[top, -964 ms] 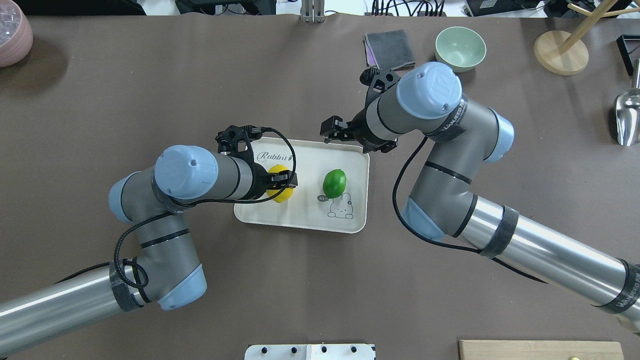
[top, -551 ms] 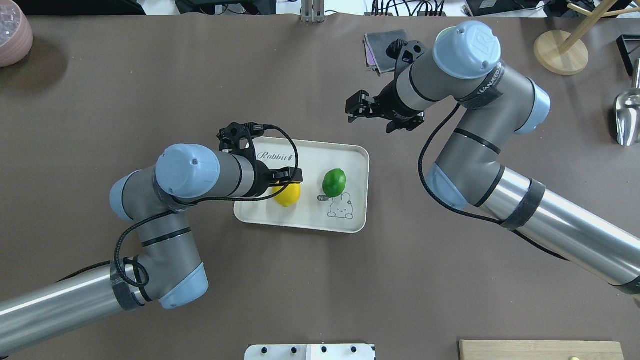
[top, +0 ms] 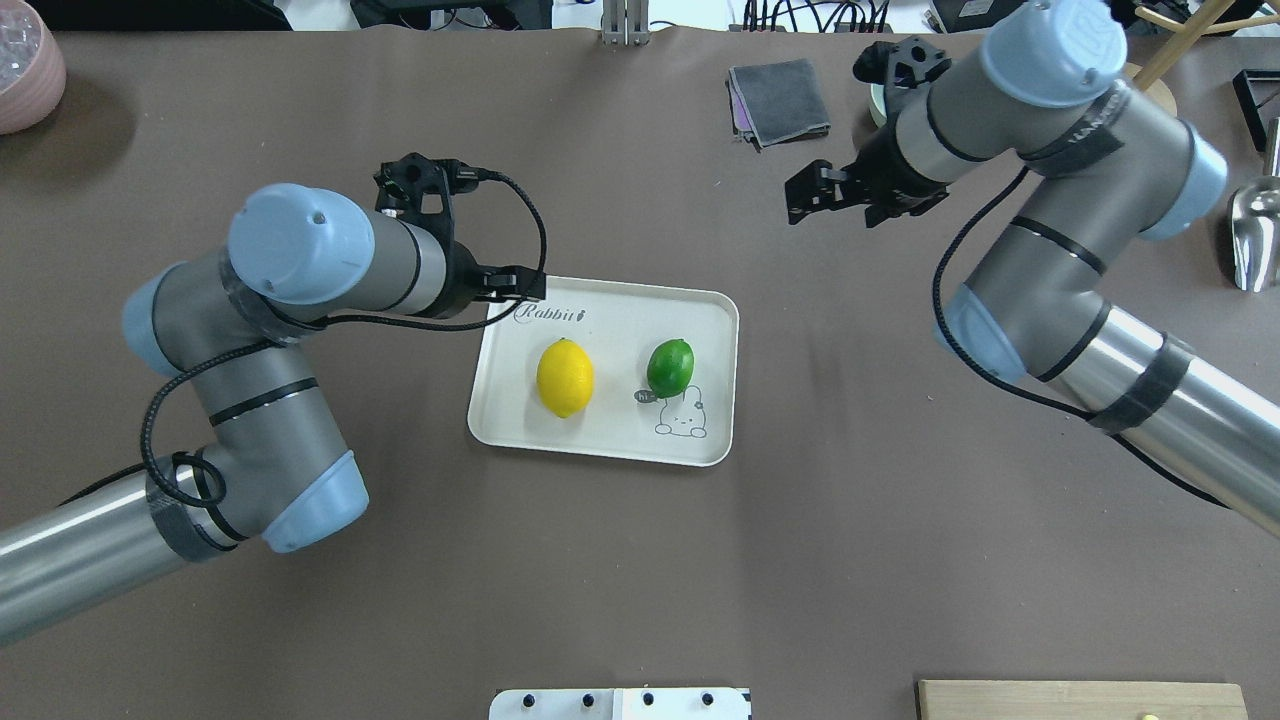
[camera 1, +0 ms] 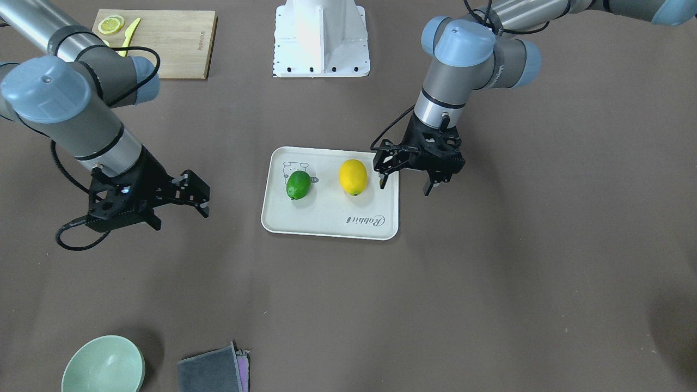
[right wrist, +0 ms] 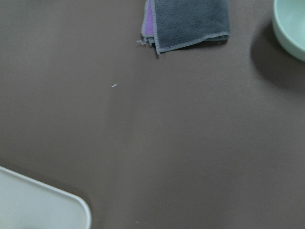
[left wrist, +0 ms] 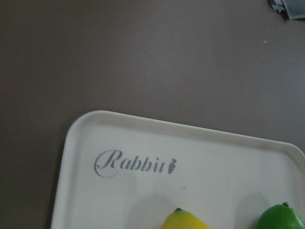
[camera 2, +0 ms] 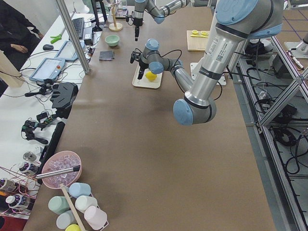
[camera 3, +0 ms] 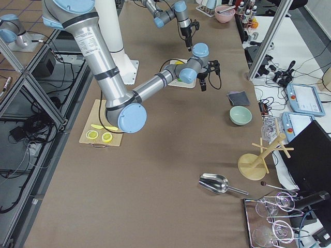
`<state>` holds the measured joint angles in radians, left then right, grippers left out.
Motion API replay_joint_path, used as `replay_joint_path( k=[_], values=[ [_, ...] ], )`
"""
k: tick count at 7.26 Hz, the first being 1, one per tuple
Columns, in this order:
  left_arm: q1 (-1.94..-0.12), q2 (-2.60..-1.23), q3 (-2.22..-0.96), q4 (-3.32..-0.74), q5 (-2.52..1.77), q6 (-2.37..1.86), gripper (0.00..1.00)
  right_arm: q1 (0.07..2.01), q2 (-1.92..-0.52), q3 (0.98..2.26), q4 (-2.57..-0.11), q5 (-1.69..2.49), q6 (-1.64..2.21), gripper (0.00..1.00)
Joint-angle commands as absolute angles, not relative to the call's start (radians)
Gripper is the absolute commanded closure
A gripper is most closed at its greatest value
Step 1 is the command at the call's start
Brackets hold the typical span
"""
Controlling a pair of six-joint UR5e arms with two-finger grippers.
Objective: Place all lemons on tray
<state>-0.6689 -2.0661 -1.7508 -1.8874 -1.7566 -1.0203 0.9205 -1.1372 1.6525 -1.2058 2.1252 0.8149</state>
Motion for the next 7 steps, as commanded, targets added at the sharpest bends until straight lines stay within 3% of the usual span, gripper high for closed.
replay_joint_path(
  k=[1, 4, 7],
  values=[
    [-0.756, -1.876, -1.884, -1.851, -1.761, -0.724, 0.02, 1.004, -1.239, 1.674, -1.198, 2.106, 0.684, 0.0],
    [-0.926, -1.621, -1.898, -2.029, -1.794, -0.645, 0.02, 1.158, -1.332, 1.616, -1.239, 2.181, 0.39, 0.0],
    [-1.309, -1.337, -1.885, -2.063, -2.068, -0.26, 0.02, 1.348, -1.46, 1.608, -1.319, 2.219, 0.116, 0.0]
  ],
)
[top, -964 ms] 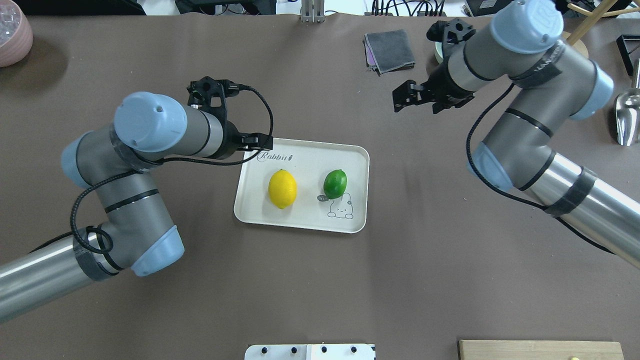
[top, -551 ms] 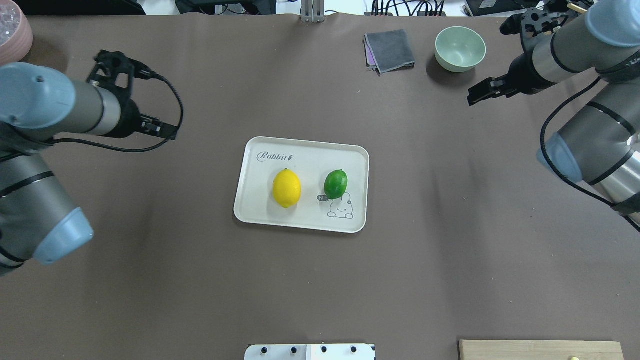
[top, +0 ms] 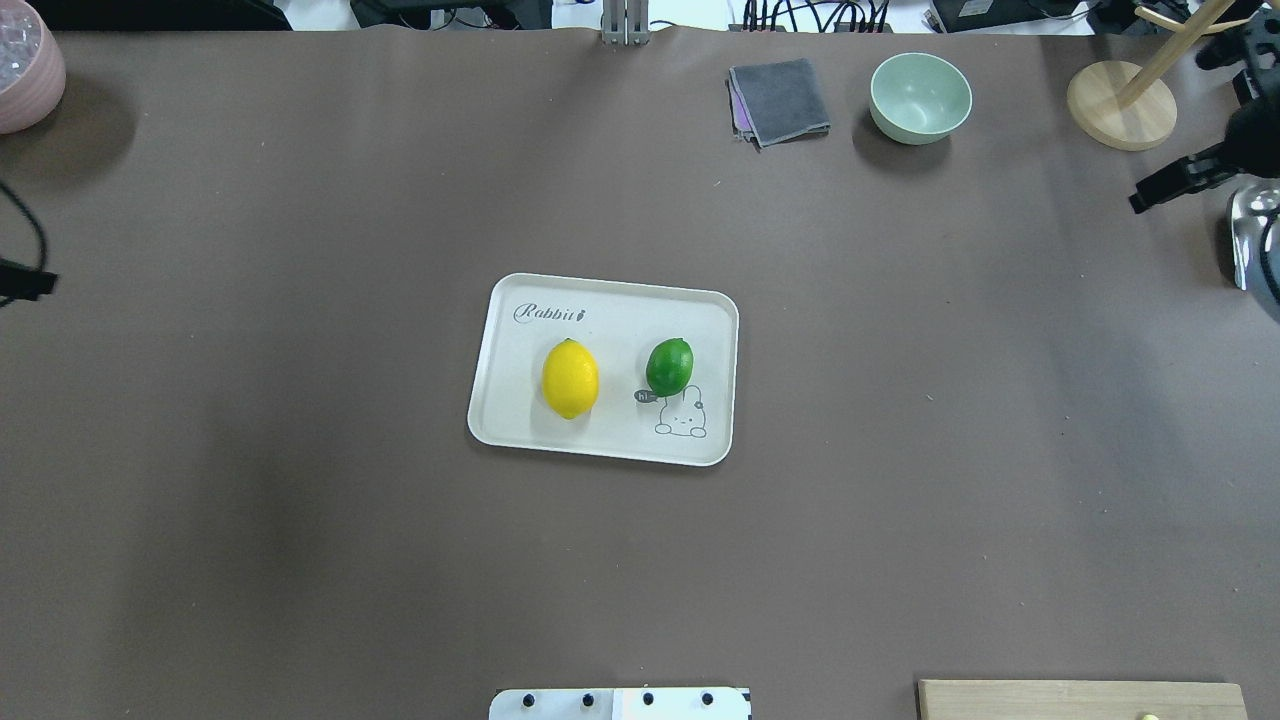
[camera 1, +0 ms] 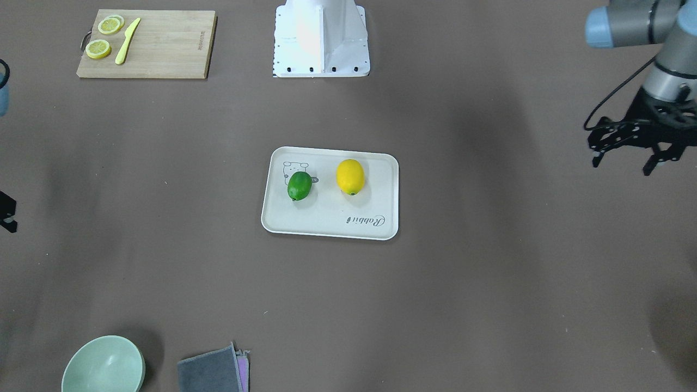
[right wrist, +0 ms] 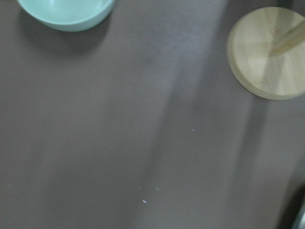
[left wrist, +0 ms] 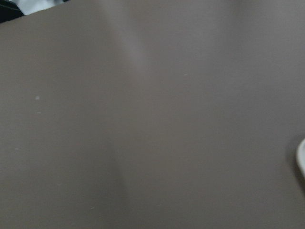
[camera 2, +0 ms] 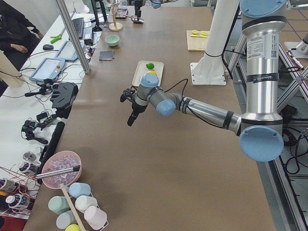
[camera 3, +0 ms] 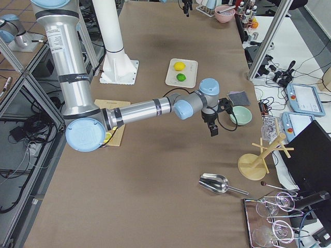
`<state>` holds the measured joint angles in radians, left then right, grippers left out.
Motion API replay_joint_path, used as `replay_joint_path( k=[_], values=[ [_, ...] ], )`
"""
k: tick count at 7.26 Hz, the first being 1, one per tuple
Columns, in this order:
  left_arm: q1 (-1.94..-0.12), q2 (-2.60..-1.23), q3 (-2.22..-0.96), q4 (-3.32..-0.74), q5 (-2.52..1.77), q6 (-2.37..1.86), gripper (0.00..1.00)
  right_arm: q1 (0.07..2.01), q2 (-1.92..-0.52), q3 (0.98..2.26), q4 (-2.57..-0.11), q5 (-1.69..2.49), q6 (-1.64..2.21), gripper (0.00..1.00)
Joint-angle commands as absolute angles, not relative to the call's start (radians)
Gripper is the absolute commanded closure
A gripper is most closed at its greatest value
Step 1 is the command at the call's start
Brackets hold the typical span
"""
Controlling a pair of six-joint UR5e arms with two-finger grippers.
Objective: Place all lemons on tray
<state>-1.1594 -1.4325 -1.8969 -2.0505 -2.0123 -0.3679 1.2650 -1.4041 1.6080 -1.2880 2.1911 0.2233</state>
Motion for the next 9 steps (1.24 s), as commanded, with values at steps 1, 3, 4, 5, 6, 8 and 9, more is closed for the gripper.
replay_joint_path(
  k=[1, 3, 4, 5, 6, 8, 9],
  values=[
    [-1.431, -1.332, -1.85, -2.045, -2.151, -0.199, 0.02, 1.424, -1.488, 1.611, -1.391, 2.279, 0.015, 0.0],
    [-1.59, -1.353, -1.825, -1.909, -2.296, -0.1, 0.02, 1.579, -1.544, 1.621, -1.509, 2.353, -0.22, 0.0],
    [-1.591, -1.373, -1.83, -1.843, -2.298, -0.089, 0.02, 1.641, -1.561, 1.621, -1.581, 2.353, -0.318, 0.0],
    [-1.591, -1.384, -1.825, -1.817, -2.296, -0.087, 0.02, 1.66, -1.575, 1.621, -1.645, 2.352, -0.343, 0.0],
    [-1.591, -1.37, -1.83, -1.83, -2.29, -0.086, 0.02, 1.658, -1.601, 1.62, -1.664, 2.352, -0.344, 0.0],
    [-1.591, -1.37, -1.787, -1.833, -2.301, -0.098, 0.02, 1.658, -1.65, 1.623, -1.661, 2.356, -0.339, 0.0],
    [-1.591, -1.37, -1.783, -1.835, -2.301, -0.098, 0.02, 1.658, -1.651, 1.623, -1.664, 2.355, -0.33, 0.0]
  ],
)
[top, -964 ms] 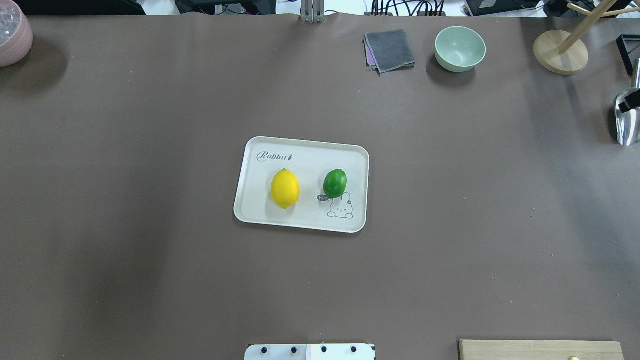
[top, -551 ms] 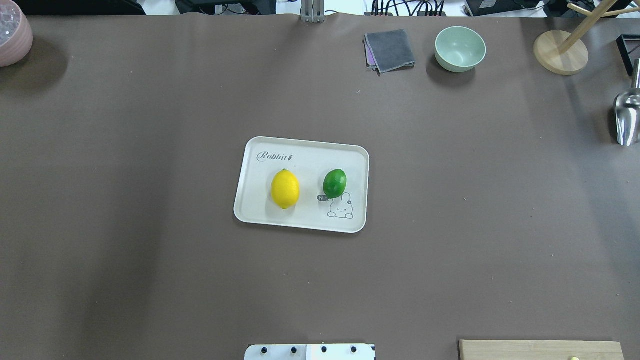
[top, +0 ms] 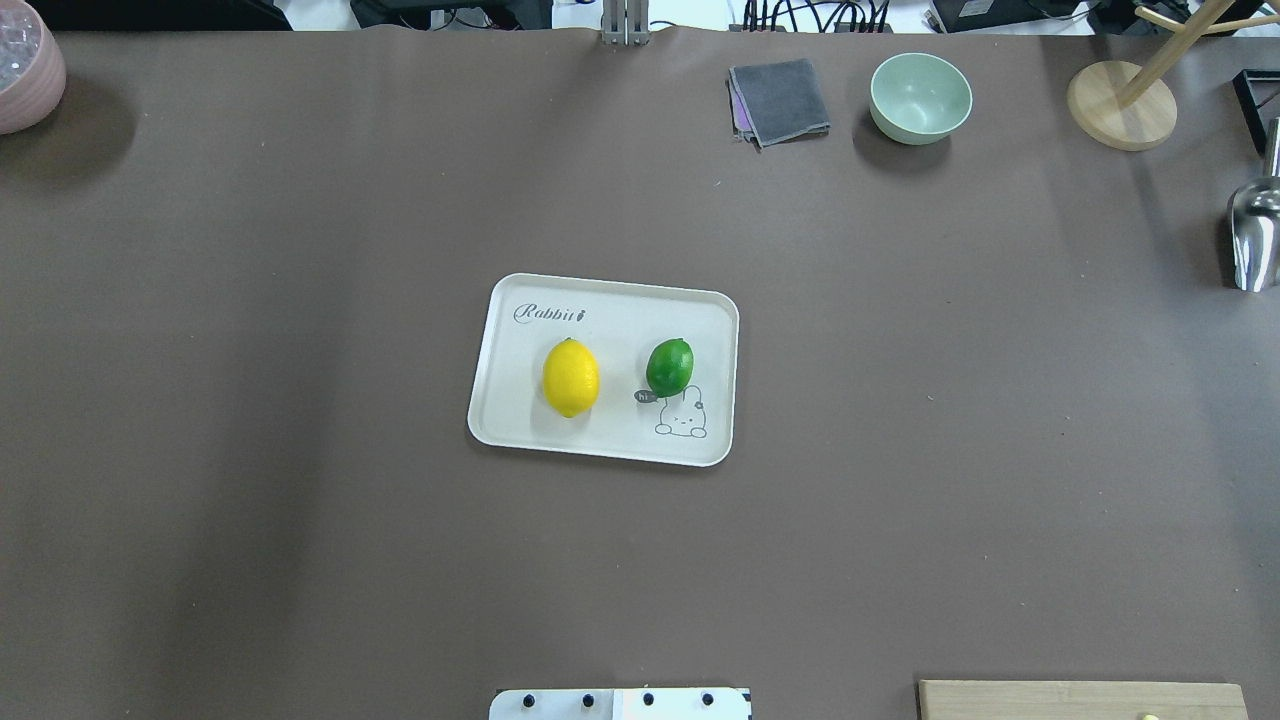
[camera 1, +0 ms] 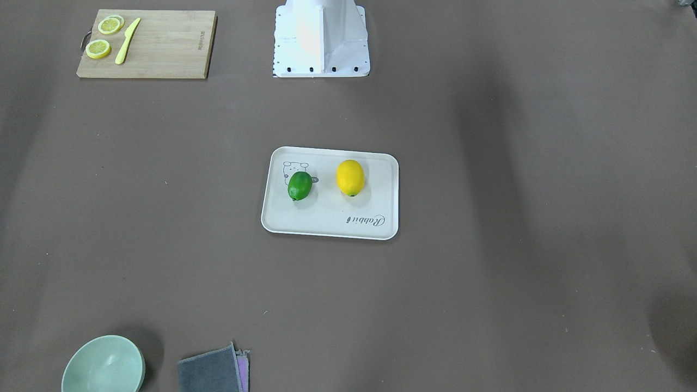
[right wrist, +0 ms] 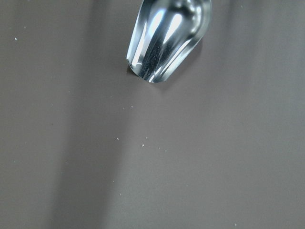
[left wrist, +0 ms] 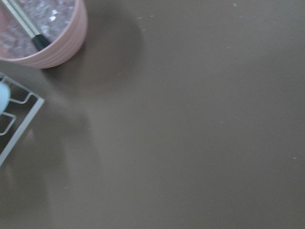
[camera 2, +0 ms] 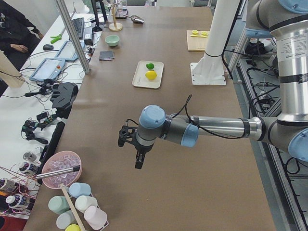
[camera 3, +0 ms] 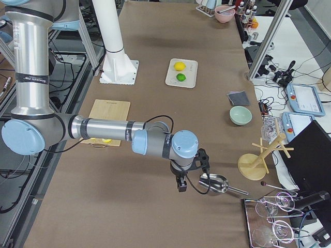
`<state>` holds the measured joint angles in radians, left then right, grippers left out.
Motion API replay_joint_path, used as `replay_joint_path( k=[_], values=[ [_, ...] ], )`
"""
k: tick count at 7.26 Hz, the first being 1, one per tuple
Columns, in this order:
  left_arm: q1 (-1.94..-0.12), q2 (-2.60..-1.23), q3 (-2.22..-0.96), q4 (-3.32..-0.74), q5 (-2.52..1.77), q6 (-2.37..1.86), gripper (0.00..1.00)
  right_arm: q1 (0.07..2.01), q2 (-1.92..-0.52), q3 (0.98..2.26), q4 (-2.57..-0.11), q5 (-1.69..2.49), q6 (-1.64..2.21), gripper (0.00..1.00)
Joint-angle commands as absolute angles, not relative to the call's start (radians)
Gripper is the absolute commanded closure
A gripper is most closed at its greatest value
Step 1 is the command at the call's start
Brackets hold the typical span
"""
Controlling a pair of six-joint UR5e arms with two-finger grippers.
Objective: Place all lemons on tray
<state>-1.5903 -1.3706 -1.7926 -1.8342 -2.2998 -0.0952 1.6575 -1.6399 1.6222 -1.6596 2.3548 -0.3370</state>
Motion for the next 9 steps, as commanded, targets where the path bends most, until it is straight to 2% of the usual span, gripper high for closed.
replay_joint_path(
  k=[1, 9],
  values=[
    [-1.591, -1.37, -1.779, -1.836, -2.301, -0.097, 0.02, 1.654, -1.649, 1.623, -1.664, 2.347, -0.327, 0.0],
    [-1.591, -1.368, -1.781, -1.827, -2.303, -0.1, 0.02, 1.651, -1.649, 1.629, -1.657, 2.356, -0.325, 0.0]
  ],
)
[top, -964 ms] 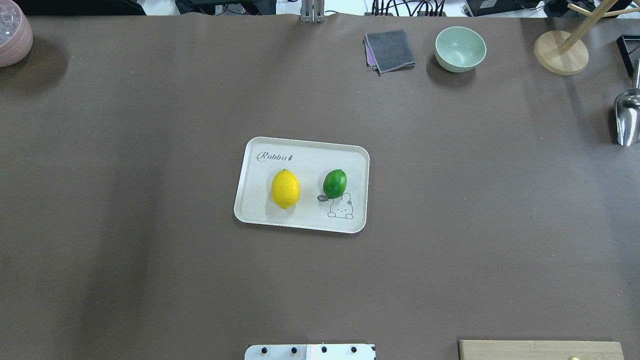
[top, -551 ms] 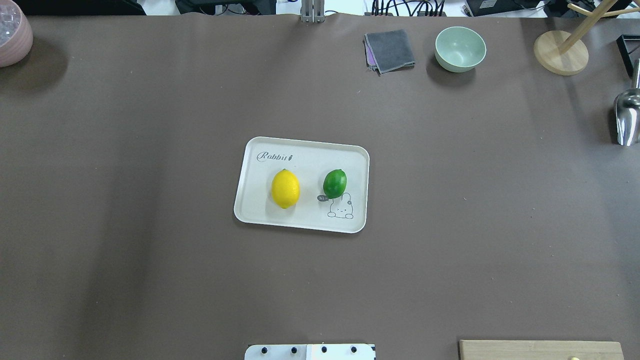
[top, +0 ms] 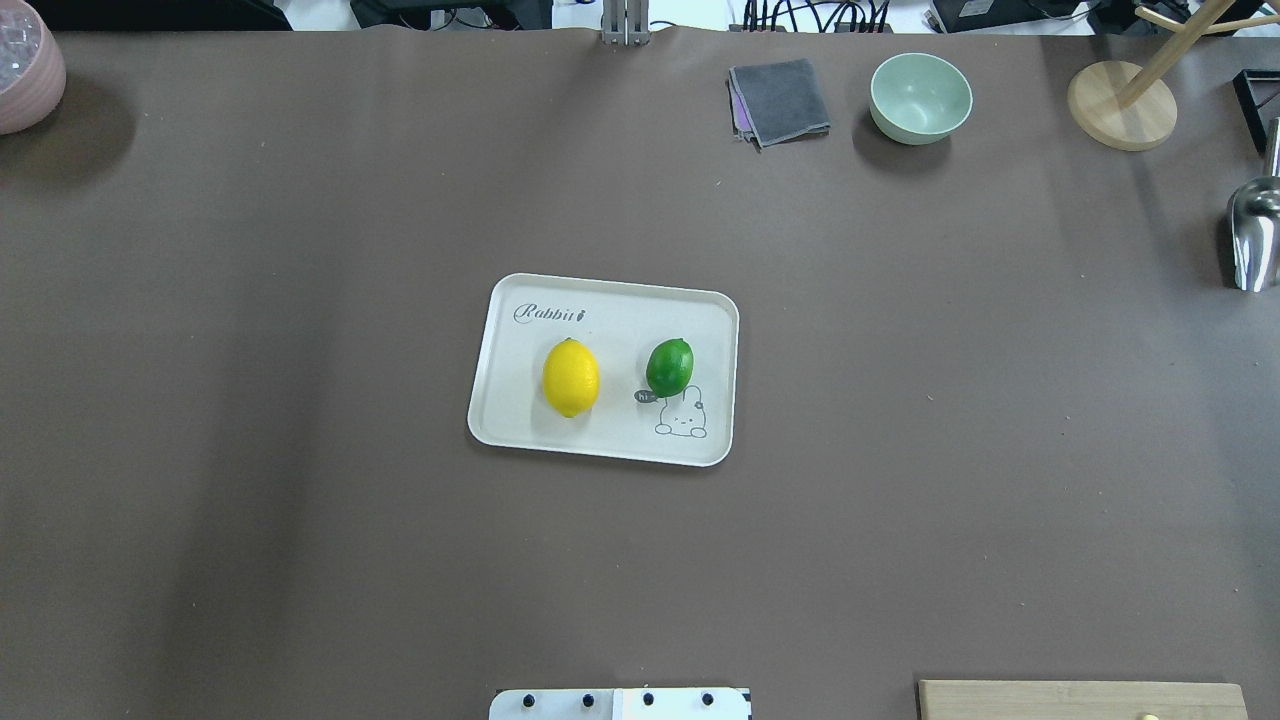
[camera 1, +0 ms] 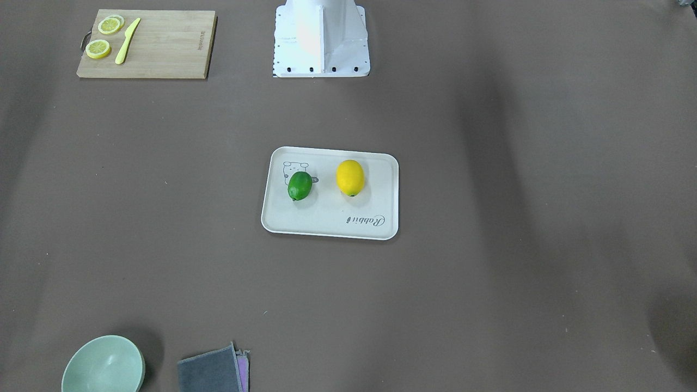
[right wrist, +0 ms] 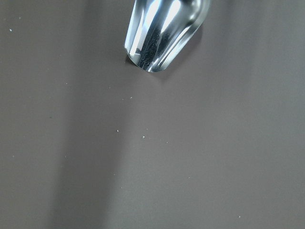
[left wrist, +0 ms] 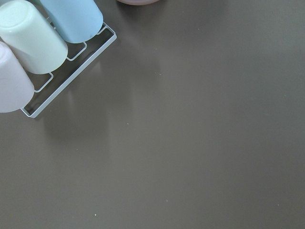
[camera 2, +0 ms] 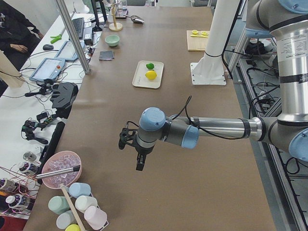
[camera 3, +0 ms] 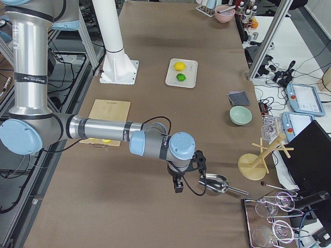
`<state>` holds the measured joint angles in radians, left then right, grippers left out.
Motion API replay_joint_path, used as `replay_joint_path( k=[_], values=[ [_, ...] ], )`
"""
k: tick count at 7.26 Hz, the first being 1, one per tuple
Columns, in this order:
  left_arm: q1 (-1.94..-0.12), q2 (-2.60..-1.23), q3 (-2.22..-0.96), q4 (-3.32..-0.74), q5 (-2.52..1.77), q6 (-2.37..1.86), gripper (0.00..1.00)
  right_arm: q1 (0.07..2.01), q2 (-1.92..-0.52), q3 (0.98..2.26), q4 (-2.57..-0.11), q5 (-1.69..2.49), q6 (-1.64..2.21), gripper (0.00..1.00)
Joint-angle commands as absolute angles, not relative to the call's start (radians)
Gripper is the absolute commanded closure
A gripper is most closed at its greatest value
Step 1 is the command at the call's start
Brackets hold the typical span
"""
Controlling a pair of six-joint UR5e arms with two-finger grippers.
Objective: Place all lemons on tray
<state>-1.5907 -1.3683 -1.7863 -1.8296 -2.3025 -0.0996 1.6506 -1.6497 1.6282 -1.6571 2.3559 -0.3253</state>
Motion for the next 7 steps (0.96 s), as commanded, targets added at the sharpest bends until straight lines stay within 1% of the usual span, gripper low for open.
replay_joint_path(
  k=[1, 7],
  values=[
    [-1.591, -1.368, -1.779, -1.827, -2.303, -0.1, 0.02, 1.651, -1.649, 1.631, -1.657, 2.356, -0.327, 0.0],
    [-1.591, -1.37, -1.782, -1.829, -2.303, -0.098, 0.02, 1.651, -1.651, 1.646, -1.663, 2.355, -0.327, 0.0]
  ],
)
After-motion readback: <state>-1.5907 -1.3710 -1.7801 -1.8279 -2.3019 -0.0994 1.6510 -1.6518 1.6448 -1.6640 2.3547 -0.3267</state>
